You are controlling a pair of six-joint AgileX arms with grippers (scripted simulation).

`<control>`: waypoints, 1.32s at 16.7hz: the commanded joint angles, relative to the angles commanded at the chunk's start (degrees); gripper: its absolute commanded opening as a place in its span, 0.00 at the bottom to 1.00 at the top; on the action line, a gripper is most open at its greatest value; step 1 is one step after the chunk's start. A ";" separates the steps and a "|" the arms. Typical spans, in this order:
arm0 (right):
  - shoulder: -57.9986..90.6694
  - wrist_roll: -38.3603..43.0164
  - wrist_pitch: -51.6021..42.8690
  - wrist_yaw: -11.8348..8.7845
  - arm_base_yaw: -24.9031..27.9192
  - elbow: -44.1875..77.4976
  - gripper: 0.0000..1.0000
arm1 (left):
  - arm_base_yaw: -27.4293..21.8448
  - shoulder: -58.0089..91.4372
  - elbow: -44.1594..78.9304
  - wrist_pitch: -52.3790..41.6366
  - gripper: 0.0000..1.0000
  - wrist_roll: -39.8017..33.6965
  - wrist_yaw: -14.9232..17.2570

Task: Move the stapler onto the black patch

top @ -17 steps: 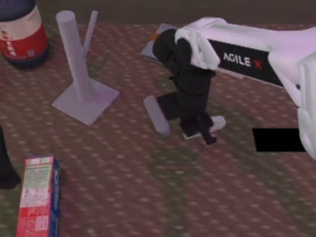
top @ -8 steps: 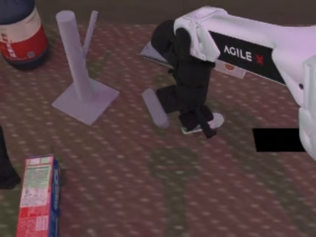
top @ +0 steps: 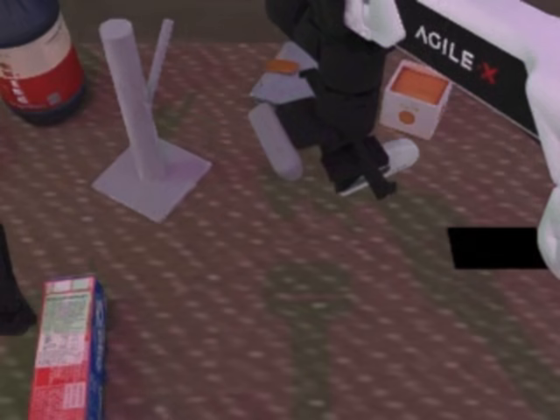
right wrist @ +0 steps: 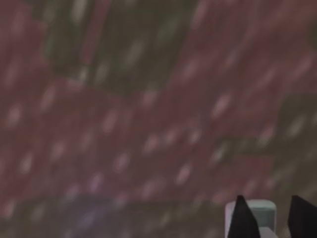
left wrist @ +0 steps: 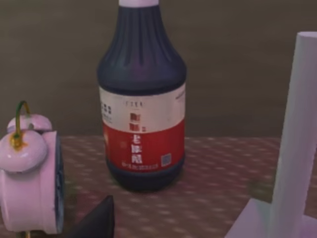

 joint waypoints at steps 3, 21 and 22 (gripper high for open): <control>-0.03 0.01 -0.13 0.00 0.00 0.13 0.00 | 0.00 0.00 0.00 0.00 1.00 0.00 0.00; -4.66 74.05 7.13 9.23 -10.05 -3.32 0.00 | 0.00 0.00 0.00 0.00 1.00 0.00 0.00; -5.06 81.87 7.07 9.84 -11.14 -4.48 0.00 | 0.00 0.00 0.00 0.00 1.00 0.00 0.00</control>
